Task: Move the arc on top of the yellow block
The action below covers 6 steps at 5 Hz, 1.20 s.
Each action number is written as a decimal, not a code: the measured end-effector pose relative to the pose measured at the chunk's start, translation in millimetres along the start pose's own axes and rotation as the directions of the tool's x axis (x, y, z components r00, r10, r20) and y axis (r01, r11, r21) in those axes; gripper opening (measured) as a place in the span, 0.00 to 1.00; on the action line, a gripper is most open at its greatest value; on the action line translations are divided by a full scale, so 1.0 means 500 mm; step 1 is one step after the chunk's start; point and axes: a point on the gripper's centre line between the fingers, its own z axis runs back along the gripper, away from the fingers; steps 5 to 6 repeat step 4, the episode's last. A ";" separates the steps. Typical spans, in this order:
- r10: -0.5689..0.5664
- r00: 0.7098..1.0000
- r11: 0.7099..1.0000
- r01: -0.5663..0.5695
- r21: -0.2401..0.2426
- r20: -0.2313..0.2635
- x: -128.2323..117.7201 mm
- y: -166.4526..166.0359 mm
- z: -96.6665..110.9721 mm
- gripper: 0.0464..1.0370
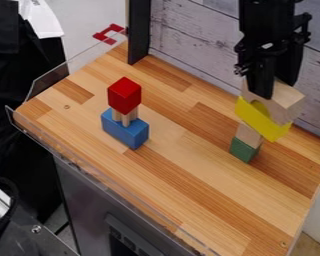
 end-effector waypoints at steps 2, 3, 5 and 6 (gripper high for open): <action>-0.007 1.000 1.000 0.007 0.010 -0.001 0.003 -0.008 -0.001 0.97; 0.000 1.000 1.000 -0.001 0.006 0.024 0.009 -0.012 0.006 0.96; -0.014 0.997 0.999 0.016 -0.027 0.080 0.014 -0.009 0.056 0.96; -0.014 0.997 0.999 0.016 -0.027 0.080 0.014 -0.009 0.056 0.96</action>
